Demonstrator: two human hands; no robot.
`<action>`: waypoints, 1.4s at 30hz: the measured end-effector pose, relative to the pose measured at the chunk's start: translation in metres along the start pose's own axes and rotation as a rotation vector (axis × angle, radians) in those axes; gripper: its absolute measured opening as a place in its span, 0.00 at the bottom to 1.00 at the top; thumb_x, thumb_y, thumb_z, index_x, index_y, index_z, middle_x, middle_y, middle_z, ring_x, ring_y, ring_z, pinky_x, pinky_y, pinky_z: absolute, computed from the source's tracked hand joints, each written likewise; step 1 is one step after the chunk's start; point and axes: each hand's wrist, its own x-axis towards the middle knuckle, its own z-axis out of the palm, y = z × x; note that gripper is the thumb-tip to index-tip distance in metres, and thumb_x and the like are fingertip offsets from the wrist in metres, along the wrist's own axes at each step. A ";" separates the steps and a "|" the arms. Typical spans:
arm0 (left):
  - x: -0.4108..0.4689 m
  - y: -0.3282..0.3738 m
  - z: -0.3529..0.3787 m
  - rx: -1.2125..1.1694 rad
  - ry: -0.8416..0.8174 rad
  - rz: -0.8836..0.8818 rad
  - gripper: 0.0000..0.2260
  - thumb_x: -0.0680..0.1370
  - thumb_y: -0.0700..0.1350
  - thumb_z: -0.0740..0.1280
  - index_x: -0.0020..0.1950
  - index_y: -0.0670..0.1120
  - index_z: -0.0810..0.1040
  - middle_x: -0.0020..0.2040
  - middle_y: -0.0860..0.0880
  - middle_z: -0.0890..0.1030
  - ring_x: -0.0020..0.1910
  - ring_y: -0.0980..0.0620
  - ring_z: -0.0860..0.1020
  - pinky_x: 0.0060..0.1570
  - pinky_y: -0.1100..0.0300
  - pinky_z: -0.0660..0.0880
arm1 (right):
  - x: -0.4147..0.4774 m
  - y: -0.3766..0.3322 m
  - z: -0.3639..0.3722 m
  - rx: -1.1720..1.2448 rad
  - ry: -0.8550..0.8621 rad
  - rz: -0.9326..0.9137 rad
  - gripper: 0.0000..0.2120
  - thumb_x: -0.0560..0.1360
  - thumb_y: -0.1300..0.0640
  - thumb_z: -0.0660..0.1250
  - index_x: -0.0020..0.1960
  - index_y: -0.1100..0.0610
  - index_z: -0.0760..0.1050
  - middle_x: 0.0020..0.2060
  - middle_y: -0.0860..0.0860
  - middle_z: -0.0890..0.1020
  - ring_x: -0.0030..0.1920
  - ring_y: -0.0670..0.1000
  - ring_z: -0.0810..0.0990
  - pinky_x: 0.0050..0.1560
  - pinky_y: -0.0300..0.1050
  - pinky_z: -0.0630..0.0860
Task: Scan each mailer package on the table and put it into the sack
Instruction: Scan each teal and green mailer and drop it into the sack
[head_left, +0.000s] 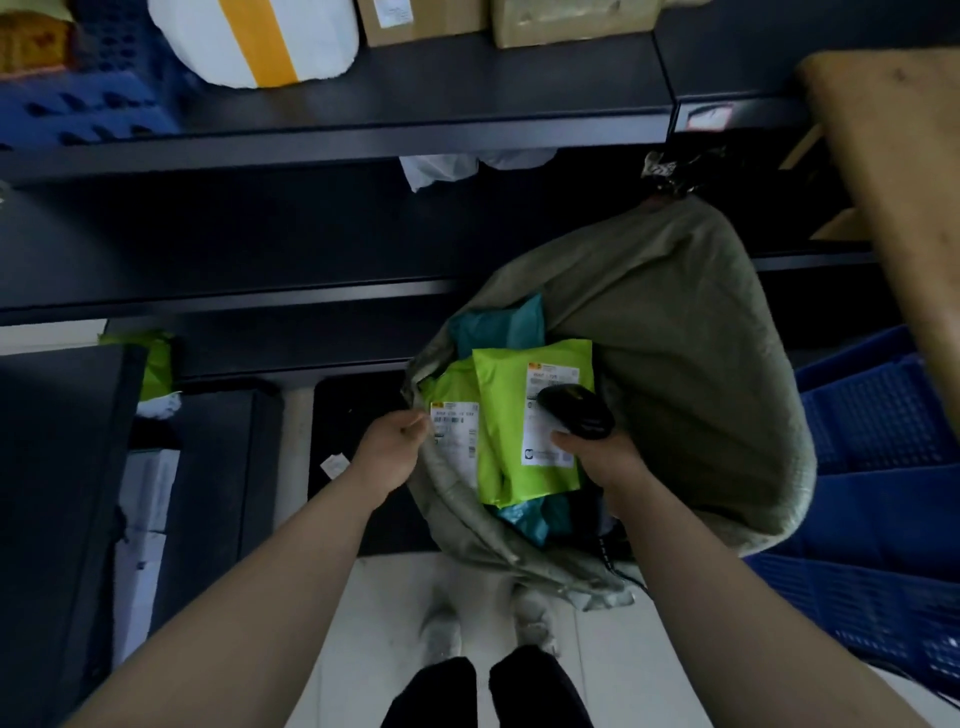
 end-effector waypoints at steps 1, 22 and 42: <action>-0.005 0.002 -0.003 -0.044 0.015 0.013 0.15 0.82 0.47 0.60 0.65 0.41 0.76 0.62 0.48 0.77 0.59 0.54 0.74 0.58 0.62 0.70 | -0.006 -0.002 0.000 0.002 0.001 -0.009 0.25 0.73 0.64 0.74 0.68 0.67 0.72 0.63 0.60 0.78 0.55 0.52 0.76 0.49 0.41 0.70; -0.235 0.192 0.066 0.922 -0.139 0.840 0.18 0.81 0.53 0.59 0.69 0.47 0.72 0.64 0.48 0.75 0.61 0.46 0.75 0.59 0.50 0.73 | -0.306 0.017 -0.231 -0.011 0.168 -0.101 0.07 0.73 0.62 0.71 0.37 0.59 0.76 0.26 0.51 0.80 0.22 0.47 0.75 0.26 0.38 0.72; -0.445 0.316 0.353 1.121 0.023 1.285 0.18 0.80 0.54 0.60 0.67 0.50 0.75 0.61 0.49 0.79 0.57 0.48 0.77 0.56 0.52 0.75 | -0.372 0.064 -0.598 -0.040 0.399 -0.276 0.06 0.73 0.59 0.72 0.49 0.58 0.78 0.34 0.53 0.81 0.27 0.49 0.74 0.30 0.41 0.72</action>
